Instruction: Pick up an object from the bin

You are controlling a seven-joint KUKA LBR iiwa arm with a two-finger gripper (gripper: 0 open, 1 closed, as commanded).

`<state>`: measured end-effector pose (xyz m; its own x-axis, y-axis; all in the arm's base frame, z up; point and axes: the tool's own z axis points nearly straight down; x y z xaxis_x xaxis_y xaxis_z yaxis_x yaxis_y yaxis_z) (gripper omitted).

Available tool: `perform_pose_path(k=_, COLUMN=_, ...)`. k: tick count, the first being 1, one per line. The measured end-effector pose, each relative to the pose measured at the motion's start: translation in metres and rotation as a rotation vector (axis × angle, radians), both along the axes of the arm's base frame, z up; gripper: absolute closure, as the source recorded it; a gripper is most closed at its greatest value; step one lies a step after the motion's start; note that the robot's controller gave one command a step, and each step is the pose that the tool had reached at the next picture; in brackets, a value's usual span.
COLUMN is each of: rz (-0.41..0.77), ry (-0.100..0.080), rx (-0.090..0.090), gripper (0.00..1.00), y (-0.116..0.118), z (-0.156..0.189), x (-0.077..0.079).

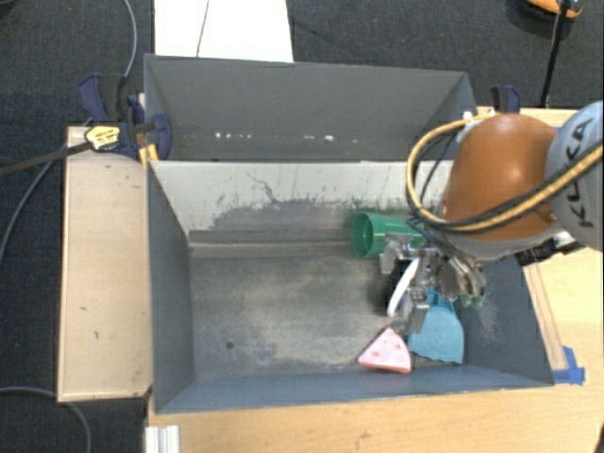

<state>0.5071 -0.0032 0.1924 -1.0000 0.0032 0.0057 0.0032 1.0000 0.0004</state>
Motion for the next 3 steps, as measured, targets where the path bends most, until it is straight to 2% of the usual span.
perform_pose_path(k=1, rz=0.000, ry=-0.008, rx=0.000, gripper=0.00, y=0.000, z=0.004, x=0.002)
perform_pose_path(k=2, rz=-0.001, ry=-0.012, rx=0.001, gripper=0.00, y=-0.015, z=-0.016, x=0.019)
perform_pose_path(k=3, rz=0.072, ry=-0.005, rx=0.000, gripper=0.00, y=-0.035, z=-0.046, x=0.030)
